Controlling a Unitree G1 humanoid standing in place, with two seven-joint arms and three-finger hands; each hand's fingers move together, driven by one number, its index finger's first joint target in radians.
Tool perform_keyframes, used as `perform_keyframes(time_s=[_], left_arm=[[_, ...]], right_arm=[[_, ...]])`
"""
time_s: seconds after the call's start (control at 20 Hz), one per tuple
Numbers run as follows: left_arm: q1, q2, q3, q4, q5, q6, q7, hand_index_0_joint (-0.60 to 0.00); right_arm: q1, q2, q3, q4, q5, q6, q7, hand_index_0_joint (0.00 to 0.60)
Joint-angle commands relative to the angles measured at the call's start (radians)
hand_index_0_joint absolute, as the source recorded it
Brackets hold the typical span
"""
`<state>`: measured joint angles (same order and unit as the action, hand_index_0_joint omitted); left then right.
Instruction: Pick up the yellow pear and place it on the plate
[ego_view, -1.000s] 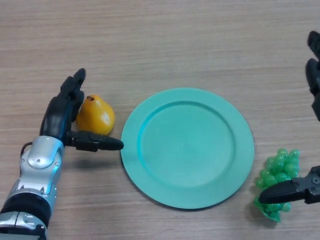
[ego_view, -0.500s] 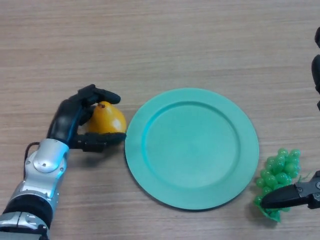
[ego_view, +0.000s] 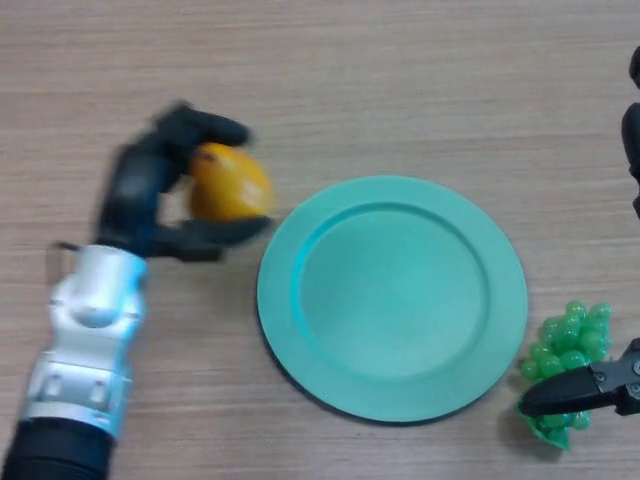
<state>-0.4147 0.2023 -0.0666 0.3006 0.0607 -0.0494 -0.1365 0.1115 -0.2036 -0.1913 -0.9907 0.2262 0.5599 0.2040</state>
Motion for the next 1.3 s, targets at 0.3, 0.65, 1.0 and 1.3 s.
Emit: perform_keyframes(time_s=[0.3, 0.65, 1.0, 1.3], left_arm=[[-0.058, -0.012, -0.192, 0.095, 0.021, -0.064, 0.065, -0.6], [-0.102, -0.012, -0.275, 0.203, -0.004, -0.138, 0.101, -0.499], [-0.01, -0.012, -0.135, -0.039, 0.295, -0.044, 0.127, 0.0], [0.142, 0.021, 0.099, -0.594, 0.066, 0.227, -0.058, 0.0]], right_arm=[[0.007, -0.051, -0.08, -0.056, 0.102, -0.112, -0.044, 0.0], [0.025, -0.087, -0.116, -0.056, 0.153, -0.123, -0.042, 0.0], [-0.01, -0.099, -0.01, -0.056, 0.105, -0.085, -0.058, 0.0], [-0.069, -0.086, 0.083, -0.046, 0.007, -0.02, -0.025, 0.0]])
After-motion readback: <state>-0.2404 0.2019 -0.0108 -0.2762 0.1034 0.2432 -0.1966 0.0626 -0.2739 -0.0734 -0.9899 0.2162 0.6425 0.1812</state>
